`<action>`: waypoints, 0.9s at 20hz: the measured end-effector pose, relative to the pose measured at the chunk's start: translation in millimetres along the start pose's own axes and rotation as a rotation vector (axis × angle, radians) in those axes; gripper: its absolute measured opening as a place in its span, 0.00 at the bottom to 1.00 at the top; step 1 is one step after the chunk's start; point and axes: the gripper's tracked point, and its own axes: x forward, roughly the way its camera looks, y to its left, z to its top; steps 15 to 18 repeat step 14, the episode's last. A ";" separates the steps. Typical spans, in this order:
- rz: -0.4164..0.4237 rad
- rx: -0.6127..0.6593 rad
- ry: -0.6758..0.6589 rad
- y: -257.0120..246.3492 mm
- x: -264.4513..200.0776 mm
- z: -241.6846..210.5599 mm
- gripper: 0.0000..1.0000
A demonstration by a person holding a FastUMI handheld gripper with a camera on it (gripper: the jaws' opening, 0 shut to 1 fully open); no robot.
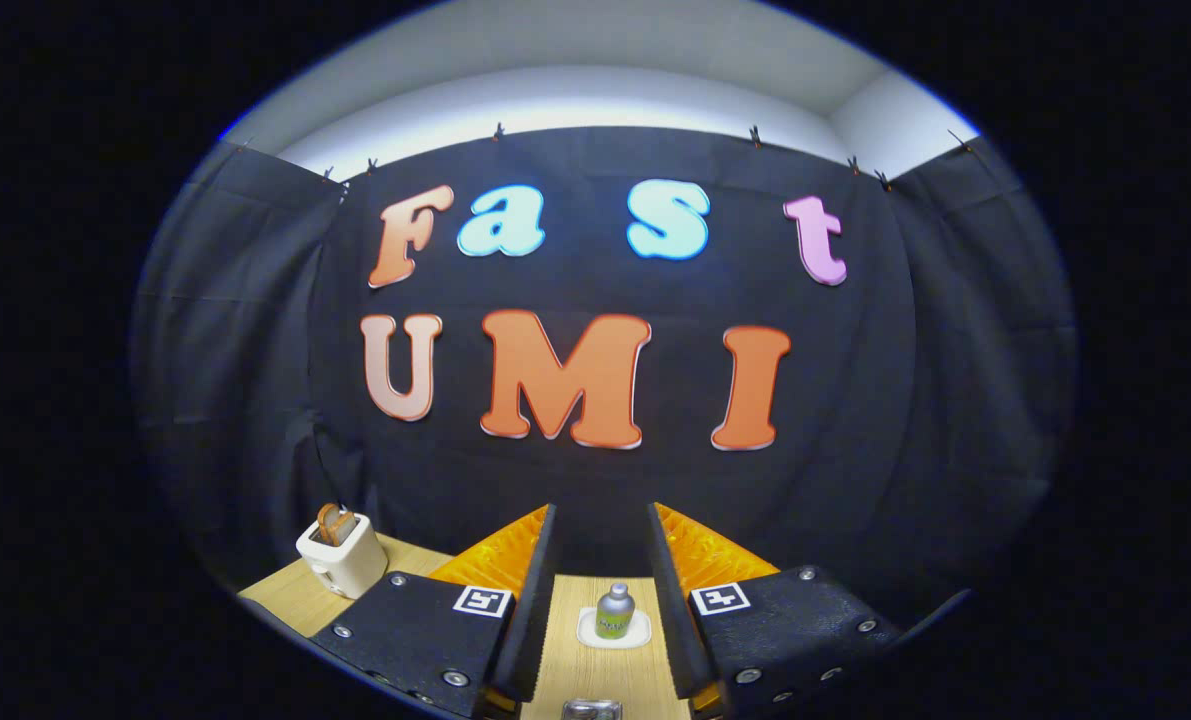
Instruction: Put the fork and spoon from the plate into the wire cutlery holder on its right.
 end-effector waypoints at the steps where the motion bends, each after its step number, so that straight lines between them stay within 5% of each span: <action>1: 0.015 0.000 -0.038 6.9 -1.9 10.2 0.55; 5: 0.018 -0.002 -0.188 9.7 -18.8 56.6 0.85; 8: 0.023 -0.026 -0.266 18.1 -24.4 69.3 0.93; 18: 0.035 -0.033 -0.310 28.6 -36.7 71.6 0.98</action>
